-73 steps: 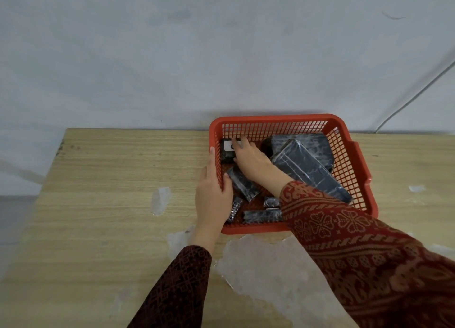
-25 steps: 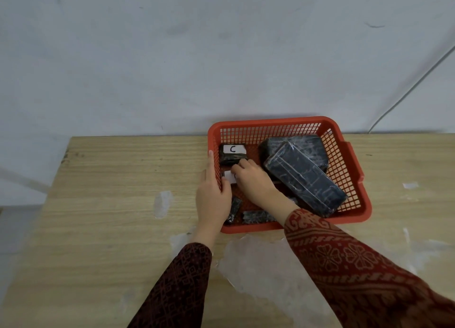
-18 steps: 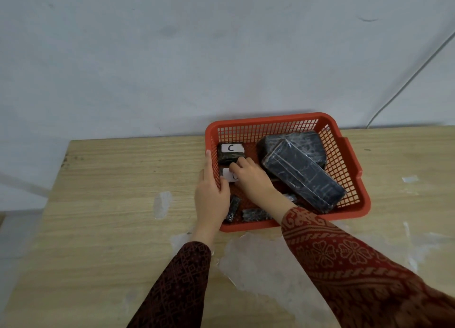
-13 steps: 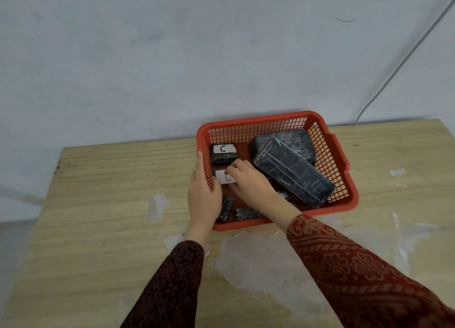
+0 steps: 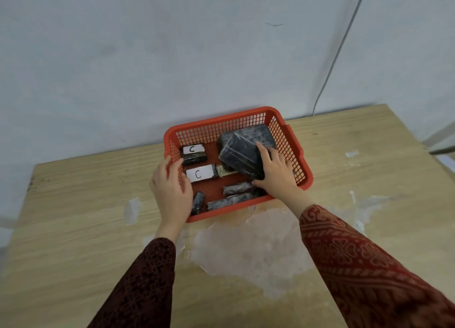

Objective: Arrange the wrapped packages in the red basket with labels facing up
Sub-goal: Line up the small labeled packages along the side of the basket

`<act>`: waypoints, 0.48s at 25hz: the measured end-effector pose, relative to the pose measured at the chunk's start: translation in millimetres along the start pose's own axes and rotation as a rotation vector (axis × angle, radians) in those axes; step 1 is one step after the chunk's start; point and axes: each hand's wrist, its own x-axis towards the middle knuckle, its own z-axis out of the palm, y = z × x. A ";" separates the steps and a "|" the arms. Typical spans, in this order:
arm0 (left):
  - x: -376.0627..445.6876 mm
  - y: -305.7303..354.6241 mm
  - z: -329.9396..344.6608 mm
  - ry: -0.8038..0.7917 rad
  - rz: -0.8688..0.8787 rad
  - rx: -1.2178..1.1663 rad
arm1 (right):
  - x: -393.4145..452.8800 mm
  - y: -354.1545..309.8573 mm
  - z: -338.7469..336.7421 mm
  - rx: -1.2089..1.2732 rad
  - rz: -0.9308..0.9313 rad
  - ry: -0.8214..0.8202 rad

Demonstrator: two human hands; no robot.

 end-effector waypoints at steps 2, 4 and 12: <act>-12.0 17.7 -1.2 -0.072 0.063 0.011 | 2.6 0.0 -3.3 -0.027 -0.023 -0.006; -34.3 41.0 5.7 -0.168 0.117 -0.018 | -1.0 1.0 -9.3 -0.057 -0.070 0.036; -78.8 78.9 38.2 -0.303 0.241 0.253 | -45.7 32.5 -60.6 0.212 -0.068 0.413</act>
